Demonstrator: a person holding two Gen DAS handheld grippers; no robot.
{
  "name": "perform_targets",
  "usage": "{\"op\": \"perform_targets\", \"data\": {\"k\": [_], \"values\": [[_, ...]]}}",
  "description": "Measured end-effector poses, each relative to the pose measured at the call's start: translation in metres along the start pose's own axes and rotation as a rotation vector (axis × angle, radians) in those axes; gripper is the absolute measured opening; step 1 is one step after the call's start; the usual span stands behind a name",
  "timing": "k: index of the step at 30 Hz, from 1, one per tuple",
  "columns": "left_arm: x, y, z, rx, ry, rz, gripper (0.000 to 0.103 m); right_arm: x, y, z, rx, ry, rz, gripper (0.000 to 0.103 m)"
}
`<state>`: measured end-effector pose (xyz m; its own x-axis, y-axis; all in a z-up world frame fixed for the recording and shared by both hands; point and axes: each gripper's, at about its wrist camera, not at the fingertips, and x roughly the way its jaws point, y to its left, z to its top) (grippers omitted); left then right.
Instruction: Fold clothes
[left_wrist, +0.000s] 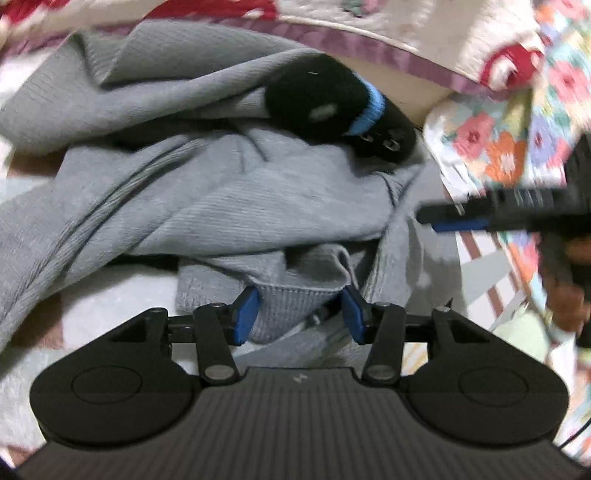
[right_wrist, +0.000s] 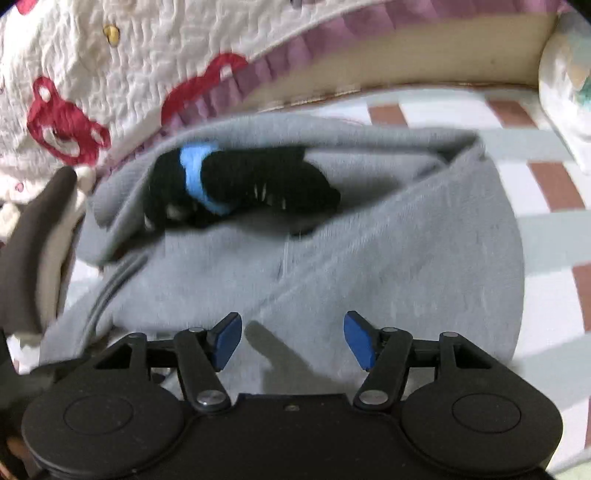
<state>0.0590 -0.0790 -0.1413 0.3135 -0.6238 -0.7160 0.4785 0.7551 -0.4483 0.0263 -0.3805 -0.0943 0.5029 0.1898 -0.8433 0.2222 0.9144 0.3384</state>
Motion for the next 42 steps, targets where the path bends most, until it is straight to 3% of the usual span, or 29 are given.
{"op": "perform_targets", "data": {"k": [4,8,10,11,12,14,17,24,28,31,33,36,37,38,40,41,42], "values": [[0.003,-0.004,-0.002,0.009,0.009,-0.005,0.047,0.03,0.006,-0.003,0.055,0.088,-0.01,0.069],[0.004,-0.003,0.007,-0.027,0.027,0.034,0.047,0.043,0.016,-0.018,-0.002,0.013,-0.023,0.068],[0.002,-0.002,0.009,-0.03,0.024,0.035,0.047,0.044,0.015,-0.024,-0.021,-0.027,-0.02,0.052],[0.001,-0.002,0.01,-0.028,0.02,0.038,0.048,0.04,0.012,-0.024,-0.013,-0.045,-0.015,0.027],[0.001,-0.001,0.009,-0.021,0.012,0.043,0.048,0.034,0.009,-0.024,-0.016,-0.062,-0.014,0.014],[0.002,0.001,0.008,-0.003,-0.006,0.057,0.048,0.018,0.007,-0.025,-0.056,-0.107,-0.014,0.01],[0.003,0.002,0.006,0.024,-0.025,0.08,0.048,-0.005,0.009,-0.023,-0.175,-0.161,-0.121,0.01],[-0.005,-0.005,0.002,0.092,-0.038,0.12,0.049,-0.042,-0.032,0.001,-0.274,-0.256,-0.407,0.01],[-0.02,0.005,0.002,0.066,-0.053,0.123,0.049,-0.067,-0.092,0.028,-0.327,-0.268,-0.619,0.01],[-0.039,0.016,0.003,0.029,-0.116,0.144,0.049,-0.09,-0.144,0.052,-0.327,-0.289,-0.776,0.009],[-0.053,0.024,0.007,0.012,-0.173,0.168,0.049,-0.104,-0.169,0.066,-0.309,-0.338,-0.867,0.002],[-0.06,0.033,0.014,0.033,-0.188,0.239,0.051,-0.11,-0.198,0.084,-0.249,-0.408,-1.008,0.0],[-0.06,0.035,0.015,0.046,-0.181,0.267,0.051,-0.112,-0.211,0.089,-0.172,-0.414,-1.016,0.001],[-0.058,0.036,0.015,0.068,-0.166,0.3,0.051,-0.113,-0.223,0.091,-0.076,-0.394,-0.985,0.008],[-0.053,0.037,0.013,0.119,-0.135,0.365,0.052,-0.113,-0.224,0.083,0.019,-0.4,-0.88,0.011],[-0.052,0.039,0.01,0.138,-0.119,0.397,0.053,-0.111,-0.216,0.074,0.028,-0.413,-0.802,0.02],[-0.05,0.041,0.007,0.148,-0.105,0.428,0.053,-0.106,-0.206,0.064,0.024,-0.412,-0.715,0.04]]}}
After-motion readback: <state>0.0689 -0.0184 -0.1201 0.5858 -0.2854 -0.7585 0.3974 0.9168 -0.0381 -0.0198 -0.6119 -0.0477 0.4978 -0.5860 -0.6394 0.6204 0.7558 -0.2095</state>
